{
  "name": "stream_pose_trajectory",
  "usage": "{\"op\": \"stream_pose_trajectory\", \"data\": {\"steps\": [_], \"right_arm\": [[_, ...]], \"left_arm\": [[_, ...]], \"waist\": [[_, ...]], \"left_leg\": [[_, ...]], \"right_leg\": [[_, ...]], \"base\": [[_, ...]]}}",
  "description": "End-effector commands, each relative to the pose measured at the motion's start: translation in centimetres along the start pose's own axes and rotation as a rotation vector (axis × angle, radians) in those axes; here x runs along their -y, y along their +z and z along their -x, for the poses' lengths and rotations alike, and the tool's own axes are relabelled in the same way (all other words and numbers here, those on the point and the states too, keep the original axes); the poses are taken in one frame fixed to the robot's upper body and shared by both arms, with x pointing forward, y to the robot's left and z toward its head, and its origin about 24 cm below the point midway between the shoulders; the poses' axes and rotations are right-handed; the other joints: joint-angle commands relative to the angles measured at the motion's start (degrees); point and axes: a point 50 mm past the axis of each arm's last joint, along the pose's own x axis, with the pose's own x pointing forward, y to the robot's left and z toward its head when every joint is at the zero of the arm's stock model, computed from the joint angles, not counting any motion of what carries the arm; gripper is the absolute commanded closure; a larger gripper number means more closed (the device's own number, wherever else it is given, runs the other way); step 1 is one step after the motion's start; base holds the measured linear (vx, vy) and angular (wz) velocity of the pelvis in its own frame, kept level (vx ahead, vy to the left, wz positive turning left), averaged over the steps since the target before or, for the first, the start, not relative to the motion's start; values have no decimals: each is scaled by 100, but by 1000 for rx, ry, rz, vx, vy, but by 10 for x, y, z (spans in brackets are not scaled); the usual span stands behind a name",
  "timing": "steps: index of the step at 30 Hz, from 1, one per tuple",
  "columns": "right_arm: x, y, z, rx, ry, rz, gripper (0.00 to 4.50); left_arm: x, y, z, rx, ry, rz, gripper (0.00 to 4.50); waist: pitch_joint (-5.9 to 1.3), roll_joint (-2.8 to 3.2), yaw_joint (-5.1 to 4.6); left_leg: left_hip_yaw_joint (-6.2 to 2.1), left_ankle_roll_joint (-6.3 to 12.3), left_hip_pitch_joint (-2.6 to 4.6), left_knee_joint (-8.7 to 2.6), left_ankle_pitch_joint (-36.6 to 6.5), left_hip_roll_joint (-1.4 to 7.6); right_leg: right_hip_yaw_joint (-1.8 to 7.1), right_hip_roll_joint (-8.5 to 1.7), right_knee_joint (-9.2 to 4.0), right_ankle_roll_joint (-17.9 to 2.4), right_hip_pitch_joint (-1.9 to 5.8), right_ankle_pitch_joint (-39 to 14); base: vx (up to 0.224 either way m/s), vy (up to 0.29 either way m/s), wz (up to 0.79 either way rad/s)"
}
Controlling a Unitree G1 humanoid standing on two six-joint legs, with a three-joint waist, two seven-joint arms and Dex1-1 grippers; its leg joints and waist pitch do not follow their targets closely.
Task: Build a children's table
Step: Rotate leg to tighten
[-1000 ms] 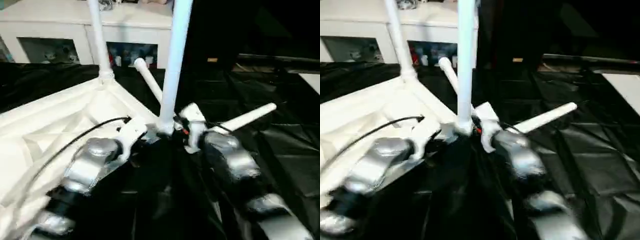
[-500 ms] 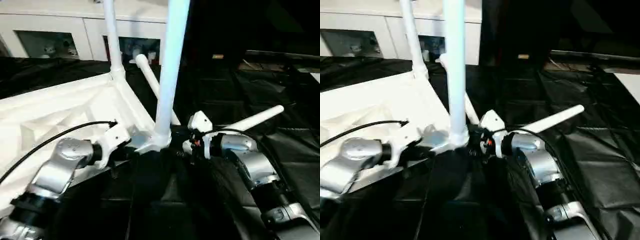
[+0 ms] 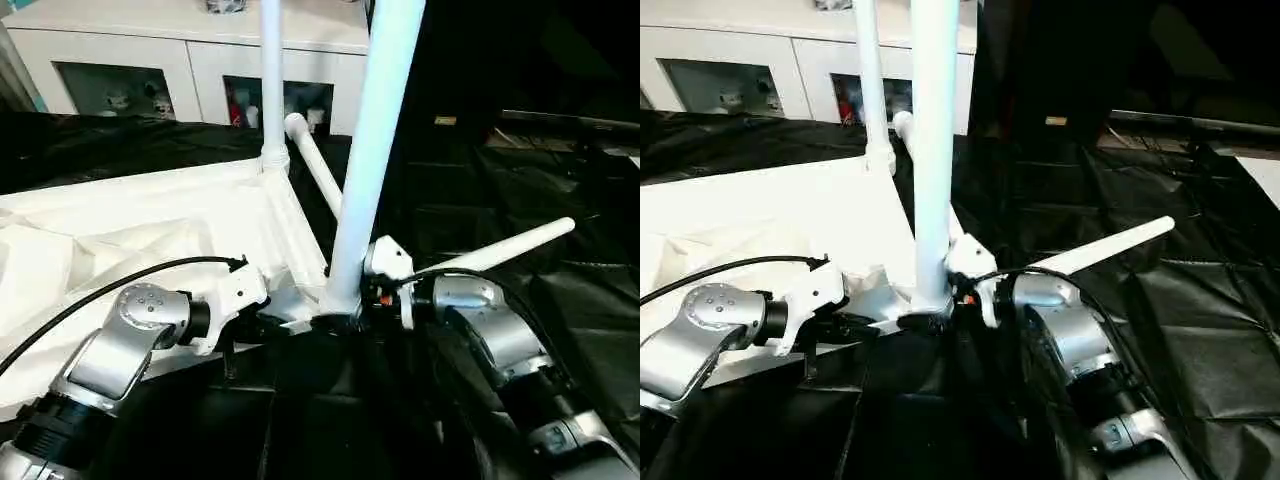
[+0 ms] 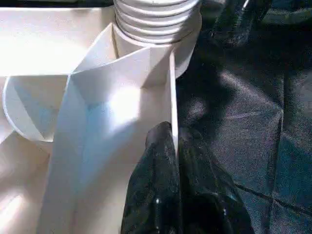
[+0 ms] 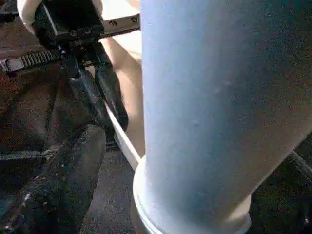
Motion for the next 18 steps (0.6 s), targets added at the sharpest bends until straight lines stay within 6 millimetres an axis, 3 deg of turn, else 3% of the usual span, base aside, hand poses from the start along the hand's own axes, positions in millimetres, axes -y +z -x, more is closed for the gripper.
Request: {"op": "stream_pose_trajectory", "data": {"steps": [1,7,18], "right_arm": [[-1,2,2,-1,12,29,18],[0,0,4,-4,19,13,18],[-1,-9,2,-39,21,-1,124]], "left_arm": [[6,19,-2,97,-62,-57,450],[6,17,-1,91,-60,-53,450],[7,15,-2,86,-68,-45,450]], "waist": [[-387,29,0],[-381,31,5],[-362,45,12]], "left_leg": [[-74,368,24,-305,-366,242],[-77,344,24,-298,-465,243],[-94,192,25,-293,-768,244]], "right_leg": [[336,-472,-305,-1225,352,-59],[335,-474,-317,-1213,350,-244],[341,-481,-353,-1080,328,-830]], "base": [[0,0,0],[0,0,0],[0,0,0]]}}
